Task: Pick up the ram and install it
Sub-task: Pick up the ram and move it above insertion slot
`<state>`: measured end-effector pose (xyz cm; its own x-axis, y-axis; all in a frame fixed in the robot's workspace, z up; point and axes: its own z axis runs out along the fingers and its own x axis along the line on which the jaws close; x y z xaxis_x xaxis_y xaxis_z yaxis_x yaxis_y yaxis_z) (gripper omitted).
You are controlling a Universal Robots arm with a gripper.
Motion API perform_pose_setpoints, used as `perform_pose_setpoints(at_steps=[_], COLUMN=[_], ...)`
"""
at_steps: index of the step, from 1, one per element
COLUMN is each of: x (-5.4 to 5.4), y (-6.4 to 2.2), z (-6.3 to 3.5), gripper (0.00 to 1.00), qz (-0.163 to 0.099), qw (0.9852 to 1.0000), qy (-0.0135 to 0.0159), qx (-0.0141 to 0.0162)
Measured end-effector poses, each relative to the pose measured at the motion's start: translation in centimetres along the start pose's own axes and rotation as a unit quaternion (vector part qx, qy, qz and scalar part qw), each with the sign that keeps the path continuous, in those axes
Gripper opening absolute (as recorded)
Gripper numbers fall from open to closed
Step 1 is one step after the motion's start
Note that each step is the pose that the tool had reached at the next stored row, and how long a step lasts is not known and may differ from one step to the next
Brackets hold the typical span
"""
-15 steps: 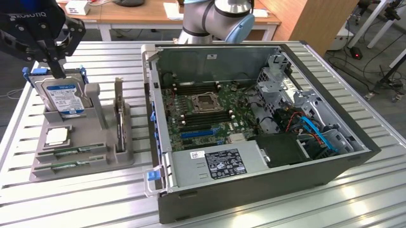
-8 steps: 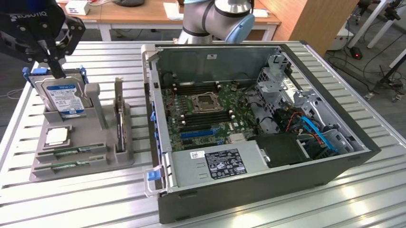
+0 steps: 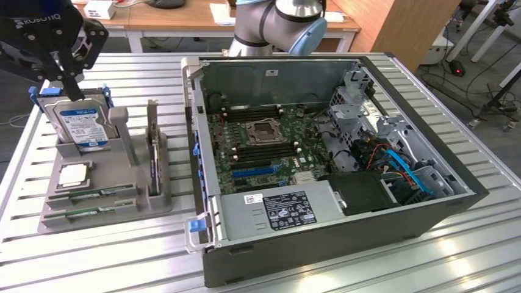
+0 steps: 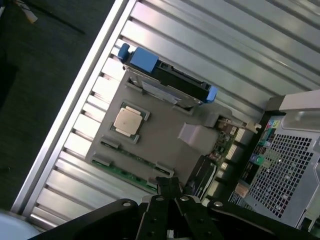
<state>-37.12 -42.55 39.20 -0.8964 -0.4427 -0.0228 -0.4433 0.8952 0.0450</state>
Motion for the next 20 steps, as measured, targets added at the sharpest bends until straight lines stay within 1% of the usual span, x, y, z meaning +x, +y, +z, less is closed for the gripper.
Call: perform_pose_setpoints(at_steps=[2,5,8,10,12,14,15,18,20], x=[0.0,0.0,0.0,0.0,0.0,0.0,0.0,0.0,0.0], y=[0.0,0.0,0.0,0.0,0.0,0.0,0.0,0.0,0.0], z=[0.0,0.01,0.01,0.02,0.02,0.03,0.03,0.04,0.05], gripper=[0.09,0.09,0.09,0.09,0.09,0.09,0.09,0.09,0.09], qz=[-0.018,-0.045,-0.072,-0.091,-0.109,-0.127,-0.142,-0.169,-0.187], qw=[0.9998,0.999,0.9974,0.9959,0.994,0.9919,0.9899,0.9857,0.9823], qy=[0.0008,0.0021,0.0033,0.0041,0.0049,0.0057,0.0064,0.0076,0.0084], qx=[-0.0004,-0.001,-0.0016,-0.0021,-0.0025,-0.0029,-0.0032,-0.0038,-0.0043])
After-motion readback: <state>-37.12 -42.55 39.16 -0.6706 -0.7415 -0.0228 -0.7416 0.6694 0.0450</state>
